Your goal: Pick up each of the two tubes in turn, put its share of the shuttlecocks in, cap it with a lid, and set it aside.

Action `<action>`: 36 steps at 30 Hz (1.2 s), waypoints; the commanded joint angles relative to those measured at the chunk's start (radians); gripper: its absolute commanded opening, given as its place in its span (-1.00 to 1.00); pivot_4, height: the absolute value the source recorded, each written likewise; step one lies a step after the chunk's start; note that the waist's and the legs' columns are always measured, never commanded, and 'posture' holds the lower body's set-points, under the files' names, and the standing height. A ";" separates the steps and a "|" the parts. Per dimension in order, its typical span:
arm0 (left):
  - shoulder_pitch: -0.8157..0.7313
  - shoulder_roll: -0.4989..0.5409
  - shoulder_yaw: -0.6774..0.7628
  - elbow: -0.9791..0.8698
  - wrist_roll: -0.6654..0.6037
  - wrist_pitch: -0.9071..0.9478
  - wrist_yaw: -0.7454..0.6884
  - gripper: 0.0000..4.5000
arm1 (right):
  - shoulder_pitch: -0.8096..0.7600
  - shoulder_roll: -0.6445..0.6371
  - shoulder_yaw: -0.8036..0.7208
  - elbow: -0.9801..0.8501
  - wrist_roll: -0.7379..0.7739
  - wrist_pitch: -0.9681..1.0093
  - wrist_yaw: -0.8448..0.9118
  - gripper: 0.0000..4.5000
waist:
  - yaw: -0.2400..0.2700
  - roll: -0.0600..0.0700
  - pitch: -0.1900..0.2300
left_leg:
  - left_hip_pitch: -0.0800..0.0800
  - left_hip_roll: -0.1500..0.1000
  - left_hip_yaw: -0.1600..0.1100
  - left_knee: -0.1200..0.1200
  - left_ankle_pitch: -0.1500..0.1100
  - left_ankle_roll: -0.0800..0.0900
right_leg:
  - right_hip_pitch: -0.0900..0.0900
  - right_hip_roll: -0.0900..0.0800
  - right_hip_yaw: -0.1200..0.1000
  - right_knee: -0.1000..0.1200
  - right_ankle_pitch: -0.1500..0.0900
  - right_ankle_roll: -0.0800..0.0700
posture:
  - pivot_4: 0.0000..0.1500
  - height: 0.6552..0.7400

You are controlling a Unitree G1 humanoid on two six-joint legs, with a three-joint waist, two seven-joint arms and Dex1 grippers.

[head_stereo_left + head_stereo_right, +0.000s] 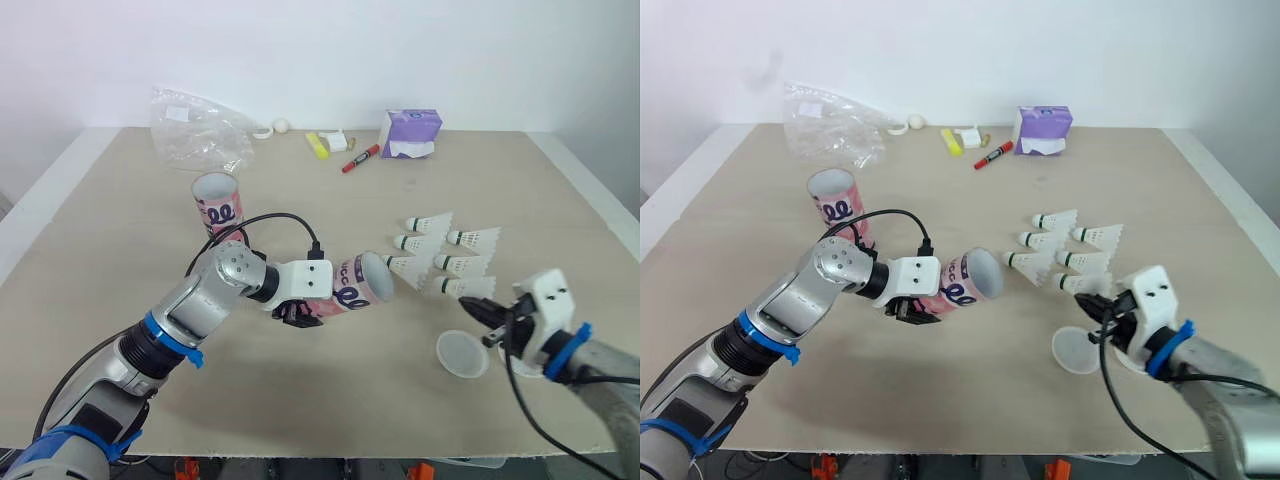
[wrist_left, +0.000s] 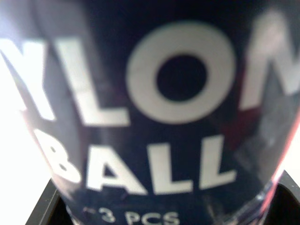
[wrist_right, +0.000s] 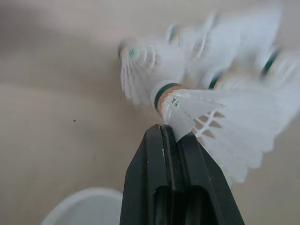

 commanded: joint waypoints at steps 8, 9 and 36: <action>-0.011 -0.026 -0.036 0.070 0.001 -0.006 -0.032 0.27 | -0.183 -0.286 0.089 -0.247 -0.082 -0.290 0.297 -0.98 | 0.004 -0.004 -0.002 | -0.003 -0.001 -0.008 0.000 0.000 0.000 | 0.001 0.002 -0.002 0.000 -0.003 -0.002 | 1.00 1.00; -0.014 -0.030 -0.035 0.069 0.000 -0.001 -0.032 0.27 | -0.209 -0.290 0.131 -0.255 -0.096 -0.291 0.293 -0.98 | 0.002 -0.003 -0.002 | -0.003 -0.002 -0.008 0.000 0.000 0.000 | 0.001 0.001 -0.002 0.000 -0.003 -0.001 | 1.00 1.00; -0.023 -0.022 -0.044 0.053 0.010 0.027 -0.042 0.27 | -0.185 0.035 0.132 0.086 0.085 0.143 -0.023 0.98 | -0.002 -0.004 -0.003 | -0.004 -0.013 -0.011 0.000 -0.001 0.005 | 0.003 -0.011 -0.003 0.000 -0.006 0.004 | 1.00 1.00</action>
